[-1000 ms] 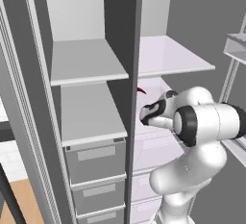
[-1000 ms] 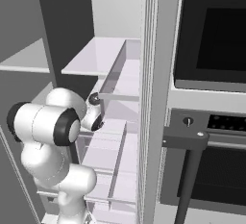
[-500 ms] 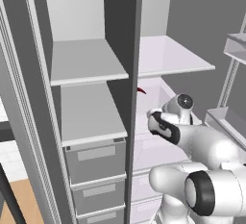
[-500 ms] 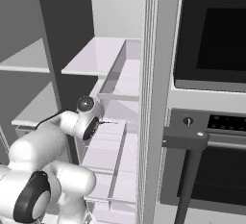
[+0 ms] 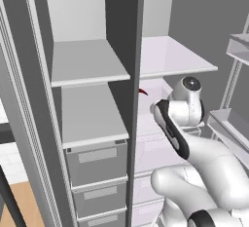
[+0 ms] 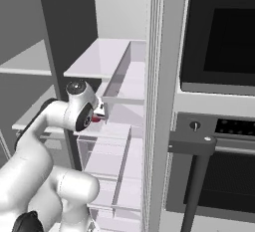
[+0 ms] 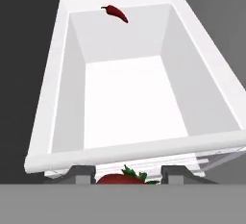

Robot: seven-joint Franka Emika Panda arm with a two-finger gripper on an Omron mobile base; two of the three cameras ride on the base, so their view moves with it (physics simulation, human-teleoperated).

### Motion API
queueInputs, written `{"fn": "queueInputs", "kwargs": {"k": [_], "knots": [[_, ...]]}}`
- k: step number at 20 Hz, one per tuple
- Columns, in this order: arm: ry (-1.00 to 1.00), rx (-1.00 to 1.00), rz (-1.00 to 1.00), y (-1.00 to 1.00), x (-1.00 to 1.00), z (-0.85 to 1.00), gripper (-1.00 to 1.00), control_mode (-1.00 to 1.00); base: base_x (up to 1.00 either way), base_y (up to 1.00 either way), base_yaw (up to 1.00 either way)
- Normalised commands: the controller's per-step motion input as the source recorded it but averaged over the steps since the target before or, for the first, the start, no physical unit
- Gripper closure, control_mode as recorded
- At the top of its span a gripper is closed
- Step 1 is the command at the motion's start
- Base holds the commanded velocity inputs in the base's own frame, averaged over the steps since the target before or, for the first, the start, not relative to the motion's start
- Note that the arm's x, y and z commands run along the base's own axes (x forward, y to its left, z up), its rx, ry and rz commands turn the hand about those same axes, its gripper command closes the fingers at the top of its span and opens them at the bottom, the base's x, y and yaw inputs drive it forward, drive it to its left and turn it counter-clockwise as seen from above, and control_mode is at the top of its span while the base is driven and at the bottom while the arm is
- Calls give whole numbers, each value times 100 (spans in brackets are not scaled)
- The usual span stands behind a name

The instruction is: Take the strawberry from the fridge and place it on top of the pancake, located on the dining counter.

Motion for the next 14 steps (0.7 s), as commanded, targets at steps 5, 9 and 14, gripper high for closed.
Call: {"fn": "queueInputs", "kwargs": {"k": [5,9,14], "knots": [[0,0,0,18,-78,44,100,-100,0,0,0],[-1,0,0,1,-71,67,100,-100,0,0,0],[0,0,0,4,-70,50,100,-100,0,0,0]]}}
